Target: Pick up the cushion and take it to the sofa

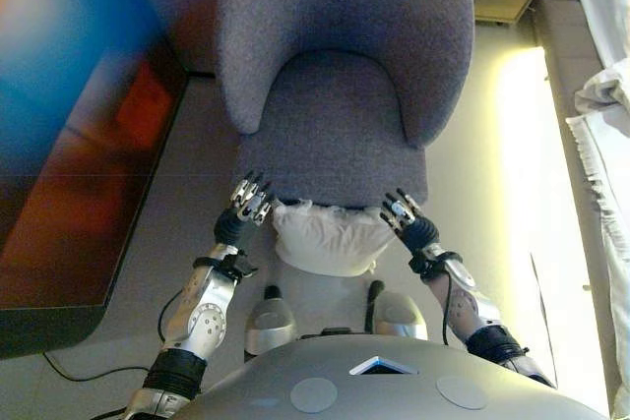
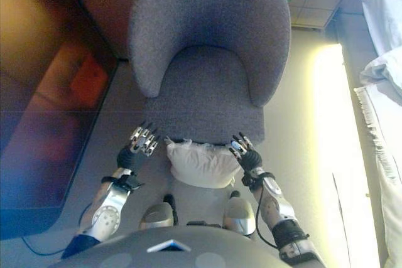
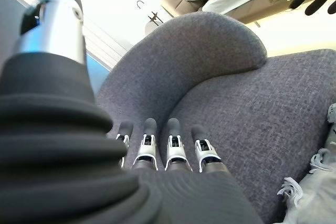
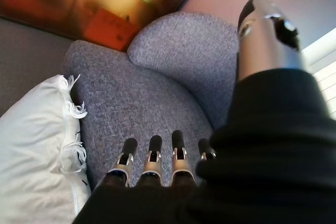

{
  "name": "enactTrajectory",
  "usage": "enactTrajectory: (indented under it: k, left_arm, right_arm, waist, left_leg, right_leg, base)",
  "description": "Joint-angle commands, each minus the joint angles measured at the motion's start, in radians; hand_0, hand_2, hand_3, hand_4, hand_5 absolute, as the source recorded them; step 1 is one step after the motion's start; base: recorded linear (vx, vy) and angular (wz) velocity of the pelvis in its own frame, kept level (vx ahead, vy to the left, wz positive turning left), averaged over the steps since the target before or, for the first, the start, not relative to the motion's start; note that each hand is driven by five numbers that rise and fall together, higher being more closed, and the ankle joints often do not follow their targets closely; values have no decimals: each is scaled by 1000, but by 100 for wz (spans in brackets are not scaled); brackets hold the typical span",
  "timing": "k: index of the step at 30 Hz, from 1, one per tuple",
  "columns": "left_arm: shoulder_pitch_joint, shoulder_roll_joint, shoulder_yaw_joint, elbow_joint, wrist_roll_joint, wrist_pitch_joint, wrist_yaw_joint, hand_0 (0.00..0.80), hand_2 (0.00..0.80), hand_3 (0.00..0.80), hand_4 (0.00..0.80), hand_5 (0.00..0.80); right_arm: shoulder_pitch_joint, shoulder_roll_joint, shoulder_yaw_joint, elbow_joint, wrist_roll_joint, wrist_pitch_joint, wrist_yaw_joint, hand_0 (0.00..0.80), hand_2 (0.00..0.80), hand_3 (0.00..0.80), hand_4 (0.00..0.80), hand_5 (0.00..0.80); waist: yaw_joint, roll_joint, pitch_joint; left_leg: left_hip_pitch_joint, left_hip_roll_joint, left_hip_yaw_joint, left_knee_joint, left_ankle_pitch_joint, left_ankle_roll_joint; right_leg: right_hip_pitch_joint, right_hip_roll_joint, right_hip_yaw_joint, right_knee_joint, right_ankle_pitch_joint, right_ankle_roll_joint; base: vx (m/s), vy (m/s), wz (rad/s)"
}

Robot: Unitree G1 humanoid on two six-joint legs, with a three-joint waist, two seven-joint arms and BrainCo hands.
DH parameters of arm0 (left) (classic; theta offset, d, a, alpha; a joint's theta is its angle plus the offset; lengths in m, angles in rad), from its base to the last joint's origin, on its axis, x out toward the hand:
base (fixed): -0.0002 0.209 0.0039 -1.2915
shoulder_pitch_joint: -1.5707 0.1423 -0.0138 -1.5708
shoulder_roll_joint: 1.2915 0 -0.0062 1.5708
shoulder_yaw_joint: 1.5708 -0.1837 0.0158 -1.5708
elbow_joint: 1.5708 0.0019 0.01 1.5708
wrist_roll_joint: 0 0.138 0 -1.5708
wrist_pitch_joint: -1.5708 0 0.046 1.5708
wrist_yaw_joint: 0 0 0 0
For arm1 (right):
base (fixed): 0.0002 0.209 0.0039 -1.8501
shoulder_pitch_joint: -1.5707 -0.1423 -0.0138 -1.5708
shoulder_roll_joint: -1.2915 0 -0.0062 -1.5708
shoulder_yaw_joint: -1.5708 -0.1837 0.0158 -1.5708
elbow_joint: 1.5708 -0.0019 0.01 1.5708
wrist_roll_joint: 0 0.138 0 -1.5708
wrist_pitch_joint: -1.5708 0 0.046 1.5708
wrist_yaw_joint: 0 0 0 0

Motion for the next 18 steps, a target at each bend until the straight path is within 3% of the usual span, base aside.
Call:
enactTrajectory:
  k: [1,3,6,8,9,11,13,16,18]
  left_arm:
    - [-19,14,25,-66,-27,-32,-48,0,0,0,0,0]
    - [-19,14,21,-72,-21,-29,-55,0,0,0,0,0]
    - [-43,18,18,-66,-1,-9,-92,0,0,0,0,0]
    - [-51,30,18,-60,16,-25,-90,0,0,0,0,0]
    - [-52,36,21,-58,38,-37,-72,0,0,0,0,0]
    - [-57,50,31,-58,41,-48,-72,0,0,0,0,0]
    - [-53,70,36,-57,56,-53,-54,0,0,0,0,0]
    - [-58,86,46,-52,61,-37,-50,0,0,0,0,0]
    - [-66,95,56,-49,68,-26,-44,0,0,0,0,0]
  right_arm:
    - [-3,-30,-9,-91,-5,-71,21,0,0,0,0,0]
    - [-1,-32,-11,-92,-4,-81,15,0,0,0,0,0]
    - [9,-22,-27,-99,4,-111,-2,0,0,0,0,0]
    - [-1,-14,-27,-83,-4,-121,0,0,0,0,0,0]
    - [-14,-5,-28,-70,1,-111,-8,0,0,0,0,0]
    - [-20,4,-28,-74,20,-97,-4,0,0,0,0,0]
    - [-18,24,-24,-75,14,-100,-11,0,0,0,0,0]
    - [-21,49,-12,-67,8,-106,-17,0,0,0,0,0]
    - [-34,56,-9,-59,4,-103,-10,0,0,0,0,0]
  waist:
    - [5,10,5]
    - [13,17,10]
    - [-3,14,18]
    - [8,15,26]
    - [22,16,27]
    - [31,13,30]
    - [42,9,30]
    - [55,-1,37]
    - [62,-22,43]
  left_leg:
    - [7,155,-65,-8,255,-179]
    - [0,158,-79,-43,249,-186]
    - [-9,122,-9,-4,159,-165]
    - [-29,84,-66,31,110,-153]
    - [-38,42,-113,45,84,-134]
    - [-46,9,-118,75,57,-110]
    - [-35,-30,-107,87,25,-65]
    - [-17,-31,-107,92,7,-58]
    - [-20,-18,-103,114,-4,-84]
  right_leg:
    - [12,-15,-41,0,11,31]
    - [19,-39,-41,17,-1,46]
    - [23,-100,-58,58,-3,70]
    - [13,-144,-24,97,-9,87]
    - [17,-168,-2,112,-12,90]
    - [19,-198,13,146,0,90]
    - [-12,-238,16,262,77,84]
    - [-35,-253,22,297,116,88]
    - [-15,-279,16,185,160,108]
  base:
    - [93,261,33]
    - [93,251,25]
    - [70,244,21]
    - [138,299,43]
    - [180,302,25]
    - [155,237,-3]
    - [186,213,-24]
    - [176,-4,-16]
    - [160,-271,0]
